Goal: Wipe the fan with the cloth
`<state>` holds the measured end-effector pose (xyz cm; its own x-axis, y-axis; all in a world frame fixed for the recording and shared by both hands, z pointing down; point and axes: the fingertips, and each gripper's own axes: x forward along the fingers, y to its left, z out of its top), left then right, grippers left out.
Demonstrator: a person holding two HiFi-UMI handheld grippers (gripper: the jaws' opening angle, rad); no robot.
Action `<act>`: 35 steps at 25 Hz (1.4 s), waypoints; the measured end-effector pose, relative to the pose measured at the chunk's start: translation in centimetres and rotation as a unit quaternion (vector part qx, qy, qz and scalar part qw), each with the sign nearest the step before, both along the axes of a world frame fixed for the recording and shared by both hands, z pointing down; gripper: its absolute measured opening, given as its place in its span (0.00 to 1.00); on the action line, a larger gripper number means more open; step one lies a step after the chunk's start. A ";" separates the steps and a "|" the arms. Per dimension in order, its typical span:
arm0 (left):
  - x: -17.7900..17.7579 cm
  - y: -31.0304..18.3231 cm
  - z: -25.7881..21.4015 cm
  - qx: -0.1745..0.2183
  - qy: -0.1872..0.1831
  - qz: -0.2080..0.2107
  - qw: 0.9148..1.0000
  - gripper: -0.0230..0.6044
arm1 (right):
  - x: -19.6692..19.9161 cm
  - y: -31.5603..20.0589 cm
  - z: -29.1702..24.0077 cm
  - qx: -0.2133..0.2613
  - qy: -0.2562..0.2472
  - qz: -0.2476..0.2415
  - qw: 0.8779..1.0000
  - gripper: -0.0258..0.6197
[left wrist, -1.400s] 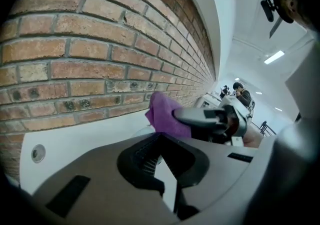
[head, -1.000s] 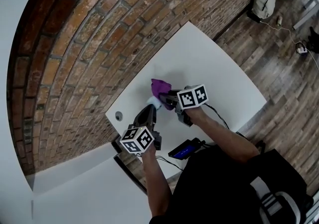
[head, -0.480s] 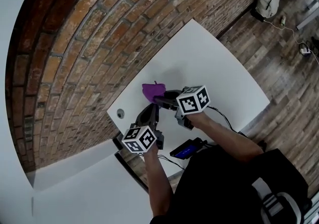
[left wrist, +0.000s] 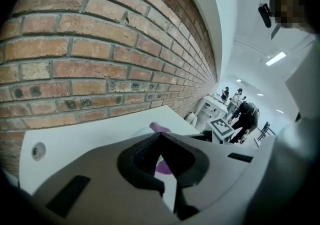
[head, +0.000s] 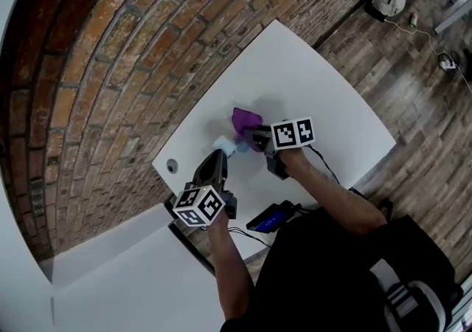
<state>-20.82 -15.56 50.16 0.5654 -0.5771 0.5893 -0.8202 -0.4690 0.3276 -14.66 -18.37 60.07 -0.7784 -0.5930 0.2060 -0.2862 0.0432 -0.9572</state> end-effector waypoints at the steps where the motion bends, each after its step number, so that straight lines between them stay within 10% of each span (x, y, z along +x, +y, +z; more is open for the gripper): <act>1: 0.0 0.0 0.0 0.000 -0.001 0.000 1.000 0.04 | 0.1 -0.5 -1.6 0.012 -0.026 0.008 1.000 0.13; 7: 0.2 0.1 0.1 0.001 -0.006 0.000 1.000 0.04 | -3.6 -0.9 -2.6 -0.009 -0.098 -0.022 0.995 0.13; 18: 0.3 0.2 0.1 -0.001 -0.002 0.003 1.000 0.04 | 0.4 0.8 4.6 -0.006 0.127 -0.034 0.991 0.13; 27: 0.1 0.2 0.1 0.000 0.002 -0.001 1.000 0.04 | -3.0 -1.2 -3.5 0.023 -0.085 -0.016 0.996 0.13; 35: 0.1 0.1 0.1 0.001 0.006 -0.009 1.000 0.04 | -3.5 -0.6 5.6 0.005 0.146 -0.082 0.986 0.13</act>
<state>-20.72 -15.48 50.21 0.5624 -0.5881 0.5813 -0.8243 -0.4546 0.3375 -18.14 -18.97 65.62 -0.7724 -0.4664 0.4311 -0.5383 0.1204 -0.8341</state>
